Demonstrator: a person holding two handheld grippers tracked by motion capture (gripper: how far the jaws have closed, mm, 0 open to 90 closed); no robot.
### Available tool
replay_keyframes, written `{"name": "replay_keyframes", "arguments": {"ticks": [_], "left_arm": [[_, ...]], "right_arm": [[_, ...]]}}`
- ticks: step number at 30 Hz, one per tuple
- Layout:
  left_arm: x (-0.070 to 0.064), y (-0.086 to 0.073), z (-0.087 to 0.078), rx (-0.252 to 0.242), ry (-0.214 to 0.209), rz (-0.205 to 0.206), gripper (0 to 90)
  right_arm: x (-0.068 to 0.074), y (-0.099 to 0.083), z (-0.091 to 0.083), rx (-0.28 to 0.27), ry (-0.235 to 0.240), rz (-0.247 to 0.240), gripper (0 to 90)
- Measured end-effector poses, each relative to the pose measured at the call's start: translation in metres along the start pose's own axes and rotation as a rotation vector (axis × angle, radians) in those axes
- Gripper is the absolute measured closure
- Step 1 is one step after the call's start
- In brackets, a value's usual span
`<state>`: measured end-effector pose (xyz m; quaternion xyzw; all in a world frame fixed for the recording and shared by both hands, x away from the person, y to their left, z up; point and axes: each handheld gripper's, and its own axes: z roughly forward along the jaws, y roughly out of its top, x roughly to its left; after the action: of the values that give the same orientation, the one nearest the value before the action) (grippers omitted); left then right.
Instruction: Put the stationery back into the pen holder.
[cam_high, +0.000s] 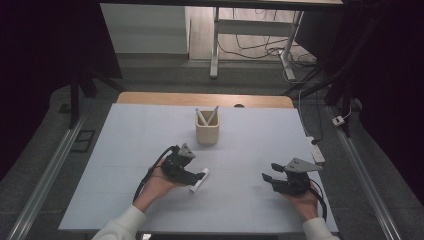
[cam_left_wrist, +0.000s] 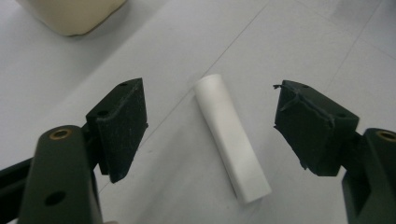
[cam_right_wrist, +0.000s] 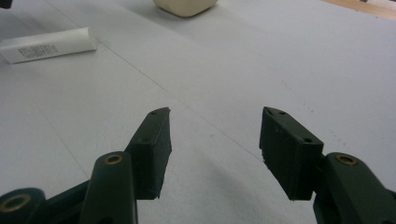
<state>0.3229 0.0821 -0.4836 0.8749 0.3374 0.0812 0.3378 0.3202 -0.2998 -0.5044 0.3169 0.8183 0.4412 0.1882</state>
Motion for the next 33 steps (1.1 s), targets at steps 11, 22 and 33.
{"name": "replay_keyframes", "arguments": {"ticks": [11,22,33], "left_arm": [[0.002,0.007,0.021,0.040,-0.015,-0.024,22.4],[0.003,0.011,0.041,0.102,-0.007,-0.024,22.3],[0.000,0.012,0.054,0.153,-0.021,-0.005,34.7]], "right_arm": [[0.000,0.000,0.001,0.017,-0.006,-0.009,42.9],[0.001,-0.001,0.003,0.023,-0.002,-0.017,42.8],[0.002,-0.002,0.004,0.043,-0.011,-0.031,42.7]]}}
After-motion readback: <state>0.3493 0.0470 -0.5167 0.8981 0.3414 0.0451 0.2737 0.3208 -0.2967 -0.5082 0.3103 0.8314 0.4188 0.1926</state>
